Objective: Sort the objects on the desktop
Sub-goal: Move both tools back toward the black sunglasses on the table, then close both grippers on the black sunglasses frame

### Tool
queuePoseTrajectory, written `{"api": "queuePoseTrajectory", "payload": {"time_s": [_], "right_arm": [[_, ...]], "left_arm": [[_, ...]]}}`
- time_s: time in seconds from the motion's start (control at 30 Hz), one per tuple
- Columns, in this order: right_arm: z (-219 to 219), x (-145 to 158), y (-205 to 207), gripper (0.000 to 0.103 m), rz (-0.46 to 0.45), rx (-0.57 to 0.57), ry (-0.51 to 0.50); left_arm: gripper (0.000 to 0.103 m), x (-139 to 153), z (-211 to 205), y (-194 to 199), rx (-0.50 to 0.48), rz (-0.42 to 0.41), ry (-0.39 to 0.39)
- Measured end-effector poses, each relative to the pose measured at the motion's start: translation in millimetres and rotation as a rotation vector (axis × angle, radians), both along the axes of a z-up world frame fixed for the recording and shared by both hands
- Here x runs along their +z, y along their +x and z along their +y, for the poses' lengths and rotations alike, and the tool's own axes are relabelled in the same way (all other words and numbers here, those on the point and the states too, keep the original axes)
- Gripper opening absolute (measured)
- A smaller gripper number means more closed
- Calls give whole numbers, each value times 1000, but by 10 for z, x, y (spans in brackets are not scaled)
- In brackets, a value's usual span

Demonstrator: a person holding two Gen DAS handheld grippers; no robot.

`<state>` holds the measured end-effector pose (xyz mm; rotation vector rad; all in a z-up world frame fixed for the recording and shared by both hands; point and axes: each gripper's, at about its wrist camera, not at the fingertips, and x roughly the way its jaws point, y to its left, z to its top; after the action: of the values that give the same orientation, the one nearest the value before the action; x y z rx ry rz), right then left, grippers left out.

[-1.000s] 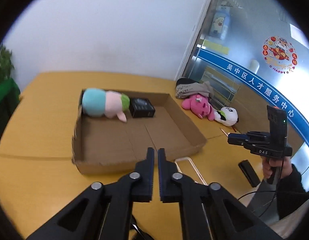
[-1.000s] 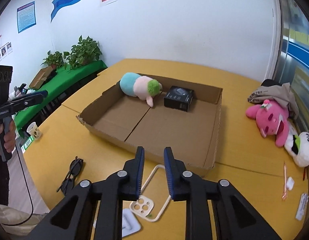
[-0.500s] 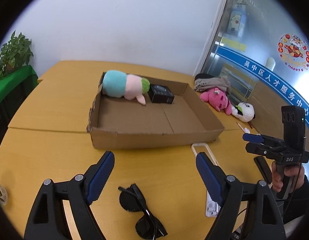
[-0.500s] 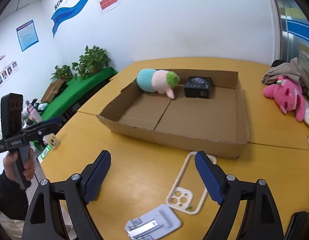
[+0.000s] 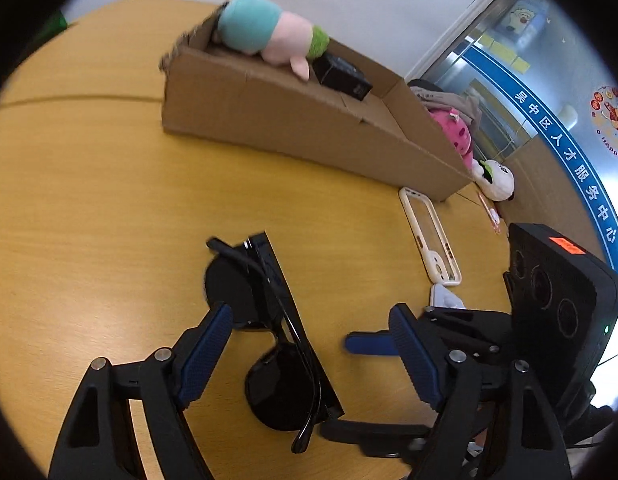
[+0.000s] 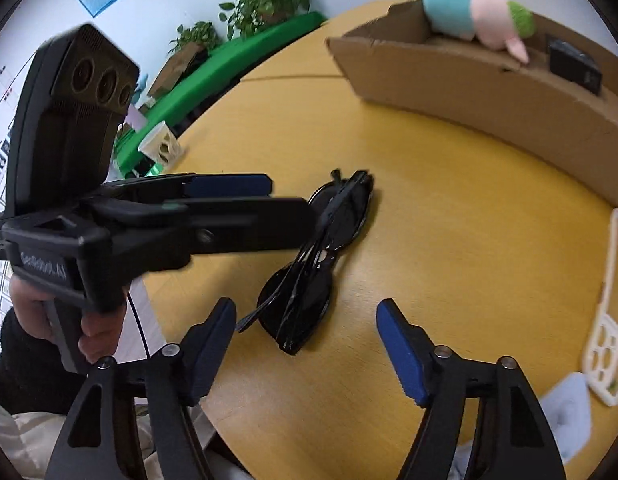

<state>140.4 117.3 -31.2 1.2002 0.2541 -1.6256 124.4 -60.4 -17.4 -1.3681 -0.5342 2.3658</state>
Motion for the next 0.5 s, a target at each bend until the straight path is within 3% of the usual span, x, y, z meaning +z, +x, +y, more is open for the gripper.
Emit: {"api": "queuePoseTrajectory", "payload": {"time_s": [0.07,0.23,0.33,0.4,0.5], "right_arm": [[-67,-70,19,54,-5,10,8],[-94,-152,44,47,-7,-1,-16],[-38,-170,25,41,1,-24,-21],[-12,-175,-7,32,0,-38,-20],[22,-187,-26,32,-7,-49,-29]], "left_arm": [[70,-97,26,-33,-10,-25,8],[51,-126,21,-53,8,-29,-8],[16,-146,-22,-80,22,-44,16],[12,-192,-31,-86,31,-65,46],[12,-176,18,-83,31,-69,27]]}}
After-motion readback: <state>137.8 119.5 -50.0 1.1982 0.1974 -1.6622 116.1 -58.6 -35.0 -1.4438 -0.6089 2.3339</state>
